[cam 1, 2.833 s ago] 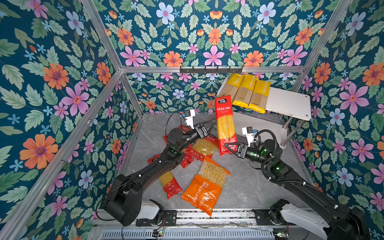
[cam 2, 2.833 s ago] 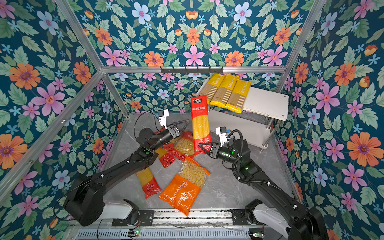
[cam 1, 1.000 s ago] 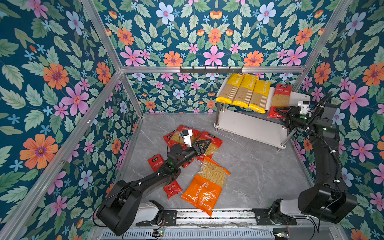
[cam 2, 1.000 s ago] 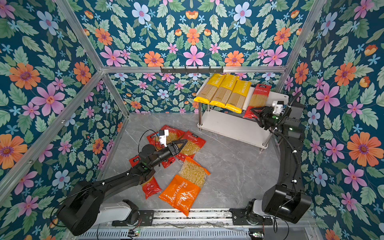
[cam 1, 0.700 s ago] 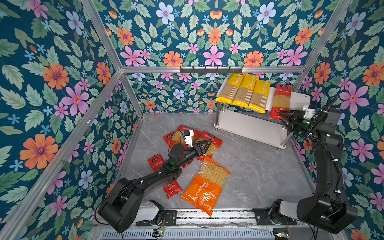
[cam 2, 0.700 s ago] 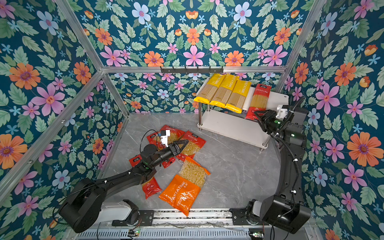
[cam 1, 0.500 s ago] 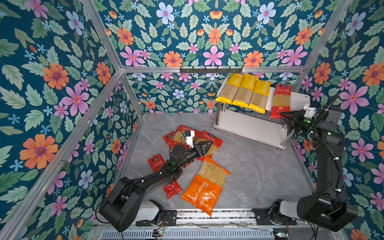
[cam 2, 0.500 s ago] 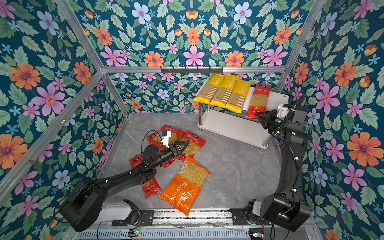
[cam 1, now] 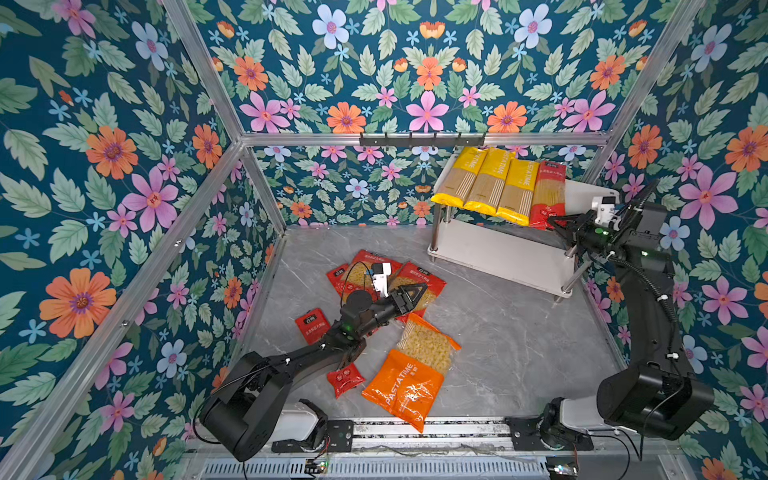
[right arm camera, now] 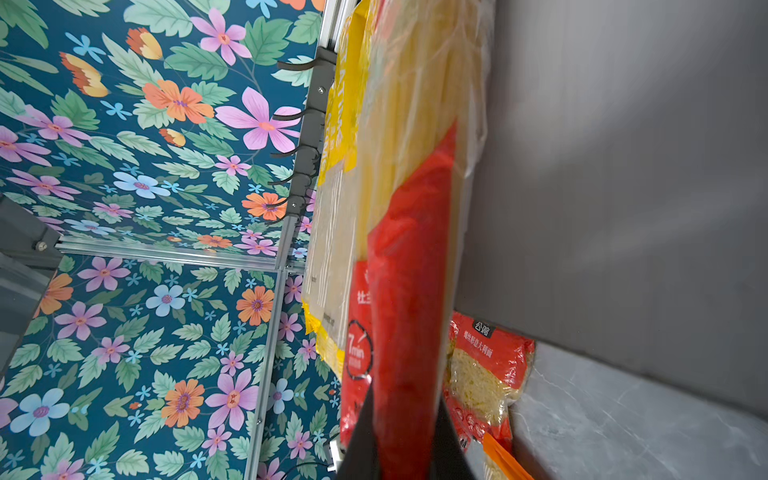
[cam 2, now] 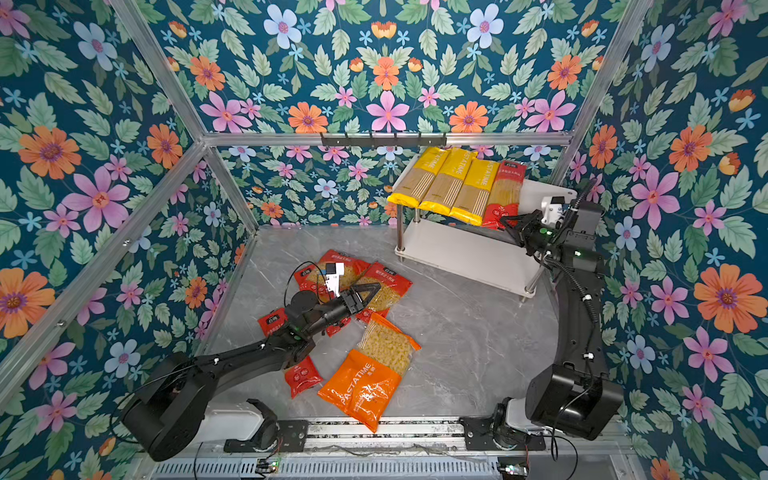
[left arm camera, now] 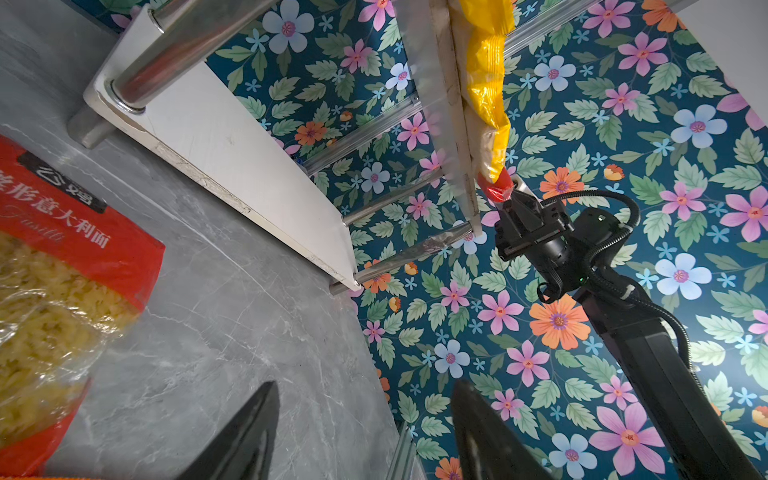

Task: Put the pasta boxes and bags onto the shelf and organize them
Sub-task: 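Stand the red spaghetti bag beside the yellow packs and open the right gripper, then move the right gripper back down to the second red spaghetti bag on the table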

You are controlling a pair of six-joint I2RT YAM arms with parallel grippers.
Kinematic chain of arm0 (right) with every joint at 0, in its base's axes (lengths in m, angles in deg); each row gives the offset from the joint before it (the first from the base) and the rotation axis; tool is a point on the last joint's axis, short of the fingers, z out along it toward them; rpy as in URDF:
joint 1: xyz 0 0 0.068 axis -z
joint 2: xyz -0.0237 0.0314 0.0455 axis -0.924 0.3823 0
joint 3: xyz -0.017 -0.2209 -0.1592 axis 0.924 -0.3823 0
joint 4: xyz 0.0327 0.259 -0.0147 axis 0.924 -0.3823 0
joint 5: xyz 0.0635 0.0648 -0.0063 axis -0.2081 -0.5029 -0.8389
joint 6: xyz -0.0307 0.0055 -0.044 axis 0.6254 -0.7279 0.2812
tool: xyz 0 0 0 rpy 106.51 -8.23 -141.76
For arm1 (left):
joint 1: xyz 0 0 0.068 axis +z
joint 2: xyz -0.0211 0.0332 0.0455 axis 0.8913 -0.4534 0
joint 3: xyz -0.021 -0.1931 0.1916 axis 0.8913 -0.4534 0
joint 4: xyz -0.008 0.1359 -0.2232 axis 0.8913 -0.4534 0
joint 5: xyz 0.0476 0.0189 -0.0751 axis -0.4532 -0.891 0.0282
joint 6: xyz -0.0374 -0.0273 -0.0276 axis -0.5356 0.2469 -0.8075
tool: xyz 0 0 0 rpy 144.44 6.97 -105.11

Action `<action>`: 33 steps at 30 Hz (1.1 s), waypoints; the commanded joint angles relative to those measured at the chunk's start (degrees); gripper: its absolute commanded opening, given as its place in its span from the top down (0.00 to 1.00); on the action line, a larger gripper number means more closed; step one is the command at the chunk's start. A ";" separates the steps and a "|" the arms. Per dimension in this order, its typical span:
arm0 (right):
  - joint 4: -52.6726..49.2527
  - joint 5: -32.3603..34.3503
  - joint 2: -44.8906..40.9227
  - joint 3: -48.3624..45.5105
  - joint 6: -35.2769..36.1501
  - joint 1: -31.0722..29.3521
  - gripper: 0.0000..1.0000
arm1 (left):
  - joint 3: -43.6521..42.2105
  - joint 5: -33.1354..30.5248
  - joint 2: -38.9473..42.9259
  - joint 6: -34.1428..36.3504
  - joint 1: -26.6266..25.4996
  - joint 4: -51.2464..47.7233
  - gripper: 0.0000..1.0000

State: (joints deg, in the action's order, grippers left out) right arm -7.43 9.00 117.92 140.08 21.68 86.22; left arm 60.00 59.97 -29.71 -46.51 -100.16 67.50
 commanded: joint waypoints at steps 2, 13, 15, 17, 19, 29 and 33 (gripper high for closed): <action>-0.44 0.11 0.55 0.22 0.80 -0.55 1.00 | -0.44 -0.87 0.98 0.63 -0.14 2.22 0.32; -2.49 1.33 -3.08 -2.03 1.49 -0.22 0.50 | 0.12 -0.87 2.11 2.50 -0.12 -0.46 0.32; -2.63 1.58 -4.67 -3.46 1.19 0.19 0.44 | 0.38 -0.92 2.41 3.31 -0.10 -1.59 0.31; -2.74 1.50 -6.52 -4.98 0.97 0.54 0.40 | 0.39 -1.09 2.73 3.95 -0.05 -2.42 0.31; -3.55 1.12 -8.52 -6.27 1.56 0.54 0.38 | 0.48 -1.18 2.93 4.46 -0.05 -3.01 0.31; -9.90 8.51 -21.51 -17.88 6.01 -8.70 0.37 | 3.30 -7.11 9.03 15.04 1.21 -24.71 0.32; -10.97 17.13 -24.49 -23.11 7.43 -20.77 0.39 | 4.75 -16.50 13.84 21.80 1.66 -42.58 0.32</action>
State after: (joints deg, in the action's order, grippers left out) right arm -16.52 18.62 94.25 119.10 26.96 70.59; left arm 64.02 51.01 -17.67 -31.67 -98.68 40.05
